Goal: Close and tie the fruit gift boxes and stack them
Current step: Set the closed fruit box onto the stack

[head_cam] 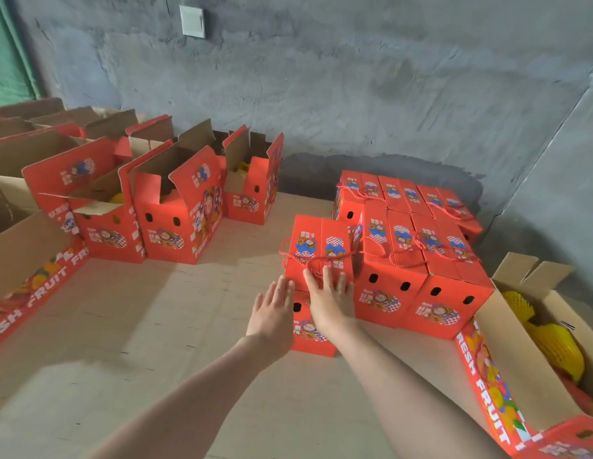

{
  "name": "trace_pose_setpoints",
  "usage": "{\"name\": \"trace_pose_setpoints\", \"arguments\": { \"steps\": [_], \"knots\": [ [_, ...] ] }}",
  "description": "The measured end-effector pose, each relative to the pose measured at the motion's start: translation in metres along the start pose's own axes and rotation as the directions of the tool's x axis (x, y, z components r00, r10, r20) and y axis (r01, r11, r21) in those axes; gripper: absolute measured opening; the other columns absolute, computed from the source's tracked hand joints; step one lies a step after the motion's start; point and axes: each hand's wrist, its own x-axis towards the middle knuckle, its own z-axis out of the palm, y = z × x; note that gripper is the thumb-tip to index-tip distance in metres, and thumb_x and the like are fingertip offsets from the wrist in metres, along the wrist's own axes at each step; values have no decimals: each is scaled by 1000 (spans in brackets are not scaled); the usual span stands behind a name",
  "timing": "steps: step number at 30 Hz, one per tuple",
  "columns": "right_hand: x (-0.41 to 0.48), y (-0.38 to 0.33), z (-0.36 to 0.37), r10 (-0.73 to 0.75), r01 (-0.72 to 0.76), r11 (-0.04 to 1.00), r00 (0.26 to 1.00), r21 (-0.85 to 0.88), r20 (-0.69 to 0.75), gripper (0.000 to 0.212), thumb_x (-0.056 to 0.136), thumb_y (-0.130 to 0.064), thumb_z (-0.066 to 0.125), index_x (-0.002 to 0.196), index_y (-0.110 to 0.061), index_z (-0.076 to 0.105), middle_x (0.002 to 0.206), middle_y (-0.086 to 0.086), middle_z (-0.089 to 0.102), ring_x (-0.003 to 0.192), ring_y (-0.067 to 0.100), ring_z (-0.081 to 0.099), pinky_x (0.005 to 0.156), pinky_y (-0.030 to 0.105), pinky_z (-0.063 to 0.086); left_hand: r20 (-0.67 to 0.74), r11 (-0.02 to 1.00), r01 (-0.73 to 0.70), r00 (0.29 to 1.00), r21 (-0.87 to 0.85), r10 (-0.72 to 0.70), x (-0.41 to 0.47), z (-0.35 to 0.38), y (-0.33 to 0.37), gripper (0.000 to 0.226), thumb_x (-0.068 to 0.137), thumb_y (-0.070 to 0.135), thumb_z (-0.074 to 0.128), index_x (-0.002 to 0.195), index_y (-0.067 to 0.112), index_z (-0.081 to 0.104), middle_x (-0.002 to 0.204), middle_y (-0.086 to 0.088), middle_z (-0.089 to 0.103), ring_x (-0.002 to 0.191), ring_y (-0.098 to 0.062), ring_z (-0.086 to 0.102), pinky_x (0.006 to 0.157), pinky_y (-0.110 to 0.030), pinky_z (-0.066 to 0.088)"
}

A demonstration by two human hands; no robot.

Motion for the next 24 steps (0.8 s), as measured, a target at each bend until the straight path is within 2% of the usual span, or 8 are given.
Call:
{"name": "trace_pose_setpoints", "arguments": {
  "steps": [2, 5, 10, 15, 18, 21, 24],
  "knots": [
    [21, 14, 1, 18, -18, 999, 1000, -40, -3, 74, 98, -12, 39, 151, -30, -8, 156, 27, -11, 141, 51, -4, 115, 57, 3, 96, 995, -24, 995, 100, 14, 23, 0, 6, 87, 88, 7, 44, 148, 12, -19, 156, -2, -25, 145, -21, -16, 117, -46, -1],
    [51, 37, 2, 40, -42, 996, 999, -74, -21, 70, 101, -21, 38, 152, -27, -10, 152, 36, -6, 141, 53, 2, 114, 58, 8, 204, 986, -67, 978, 152, 35, 65, -9, 16, 92, 86, 9, 50, 148, 11, -19, 156, -2, -26, 145, -19, -16, 117, -48, 0],
    [87, 51, 7, 27, -28, 999, 999, -35, -39, 72, 99, -27, 41, 152, -25, -9, 150, 39, -4, 139, 54, 2, 112, 59, 7, 200, 982, -87, 978, 169, 52, 111, -9, 19, 91, 85, 10, 51, 149, 7, -14, 157, -6, -22, 147, -17, -9, 117, -42, 8],
    [109, 65, 13, 6, -3, 999, 997, 47, -72, 61, 103, -26, 33, 152, -32, -4, 153, 33, -11, 142, 47, -10, 115, 54, -2, 180, 984, -79, 983, 159, 49, 131, -5, 22, 92, 84, 7, 51, 149, 7, -14, 156, -6, -24, 147, -17, -5, 118, -37, 13],
    [123, 75, 13, -49, 57, 992, 996, 110, -74, 58, 103, -31, 33, 151, -34, 1, 156, 23, -13, 143, 41, -15, 114, 53, -6, 185, 986, -59, 982, 154, 30, 141, -2, 24, 95, 83, 5, 53, 149, 8, -16, 155, -5, -26, 147, -18, -5, 117, -36, 15],
    [129, 81, 10, -80, 81, 989, 997, 123, -15, 59, 102, -36, 31, 152, -35, -1, 158, 15, -18, 144, 38, -18, 114, 54, -8, 208, 989, -28, 978, 147, -3, 144, -4, 25, 98, 82, 4, 54, 149, 11, -17, 155, -2, -27, 147, -18, -6, 118, -41, 12],
    [123, 72, -1, -40, 36, 996, 998, 82, 45, 63, 101, -35, 34, 152, -29, -3, 156, 16, -25, 141, 42, -23, 113, 55, -10, 268, 989, 3, 962, 149, -43, 140, -14, 27, 95, 83, 4, 49, 149, 18, -18, 155, 6, -26, 146, -24, -13, 116, -53, 1]
  ]
}}
